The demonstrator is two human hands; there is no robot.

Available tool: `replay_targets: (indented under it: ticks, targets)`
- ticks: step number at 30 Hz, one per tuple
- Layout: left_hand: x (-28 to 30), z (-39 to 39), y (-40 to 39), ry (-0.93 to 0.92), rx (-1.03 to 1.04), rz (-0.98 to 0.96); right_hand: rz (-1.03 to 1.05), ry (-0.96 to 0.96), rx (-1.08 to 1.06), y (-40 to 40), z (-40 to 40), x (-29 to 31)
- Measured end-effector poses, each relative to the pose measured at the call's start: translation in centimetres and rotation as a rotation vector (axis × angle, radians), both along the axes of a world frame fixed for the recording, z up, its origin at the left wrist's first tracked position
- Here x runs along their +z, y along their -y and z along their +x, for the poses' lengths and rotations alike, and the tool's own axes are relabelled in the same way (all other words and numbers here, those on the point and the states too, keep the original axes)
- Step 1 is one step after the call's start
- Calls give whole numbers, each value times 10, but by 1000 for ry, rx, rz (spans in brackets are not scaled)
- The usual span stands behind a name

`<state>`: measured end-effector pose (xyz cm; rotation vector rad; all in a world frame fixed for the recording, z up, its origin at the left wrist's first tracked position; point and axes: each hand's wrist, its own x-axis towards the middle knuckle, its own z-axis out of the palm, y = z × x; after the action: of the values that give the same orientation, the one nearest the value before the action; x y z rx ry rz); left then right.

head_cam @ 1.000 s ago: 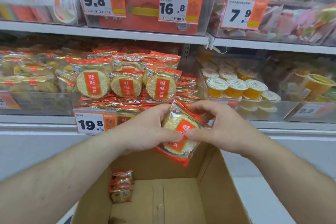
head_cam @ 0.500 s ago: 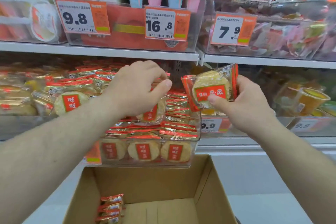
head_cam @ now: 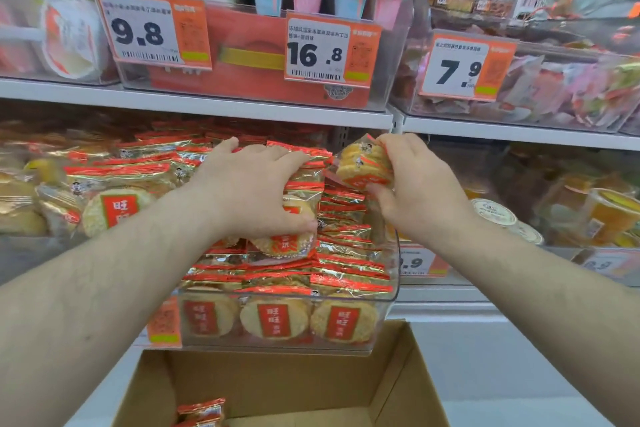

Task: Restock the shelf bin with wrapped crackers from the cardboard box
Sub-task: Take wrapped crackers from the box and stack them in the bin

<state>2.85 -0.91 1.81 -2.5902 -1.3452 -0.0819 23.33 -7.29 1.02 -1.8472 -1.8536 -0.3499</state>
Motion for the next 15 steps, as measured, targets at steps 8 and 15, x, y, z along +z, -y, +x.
replay_targets:
  ticks: [8, 15]
  targets:
    - [0, 1, 0, 38, 3, -28, -173, 136, -150, -20, -14, 8]
    - [-1, 1, 0, 52, -4, -31, -176, 339, -212, -3, -40, 20]
